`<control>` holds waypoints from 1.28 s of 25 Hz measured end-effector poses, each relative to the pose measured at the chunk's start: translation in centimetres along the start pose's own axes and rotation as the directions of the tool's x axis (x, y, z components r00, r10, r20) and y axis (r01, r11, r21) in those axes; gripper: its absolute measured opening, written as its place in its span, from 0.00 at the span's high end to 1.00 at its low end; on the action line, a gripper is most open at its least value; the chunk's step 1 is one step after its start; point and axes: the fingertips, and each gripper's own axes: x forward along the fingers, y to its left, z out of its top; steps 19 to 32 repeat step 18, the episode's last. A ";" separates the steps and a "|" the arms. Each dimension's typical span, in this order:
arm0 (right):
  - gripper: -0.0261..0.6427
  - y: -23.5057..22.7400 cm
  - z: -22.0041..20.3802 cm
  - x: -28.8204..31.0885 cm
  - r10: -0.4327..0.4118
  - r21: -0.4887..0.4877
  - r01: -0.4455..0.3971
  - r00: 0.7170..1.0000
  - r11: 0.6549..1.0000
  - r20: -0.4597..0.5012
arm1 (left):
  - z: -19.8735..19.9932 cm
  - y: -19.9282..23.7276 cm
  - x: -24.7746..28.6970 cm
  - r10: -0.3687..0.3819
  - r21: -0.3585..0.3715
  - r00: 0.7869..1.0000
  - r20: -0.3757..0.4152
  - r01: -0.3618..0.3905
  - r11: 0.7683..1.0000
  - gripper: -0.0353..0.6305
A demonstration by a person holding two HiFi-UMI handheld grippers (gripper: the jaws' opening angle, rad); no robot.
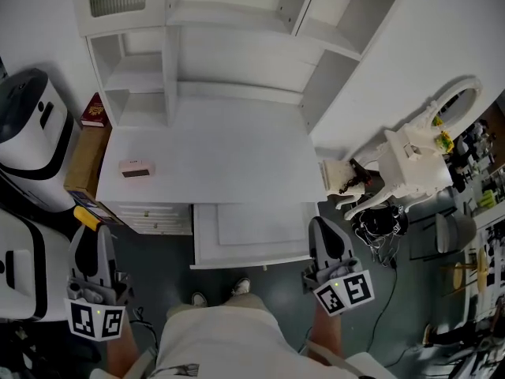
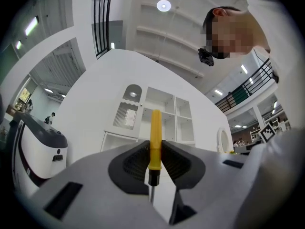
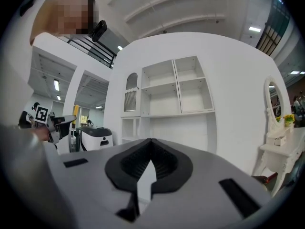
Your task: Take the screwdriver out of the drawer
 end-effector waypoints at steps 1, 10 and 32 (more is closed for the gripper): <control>0.95 0.2 -0.1 -0.2 -0.006 -0.002 0.006 1.000 1.000 0.000 | -0.1 0.1 0.0 -0.007 -0.001 1.000 0.001 0.007 1.000 0.83; 0.95 0.9 -0.4 -2.0 -0.035 0.004 0.035 0.999 0.999 0.008 | -0.3 -0.9 0.0 -0.050 -0.013 0.999 0.018 0.050 0.999 0.83; 0.95 2.2 0.1 -2.4 -0.025 -0.012 0.026 0.999 1.000 0.021 | 0.6 -0.5 -1.2 -0.050 -0.014 0.998 0.042 0.051 0.999 0.83</control>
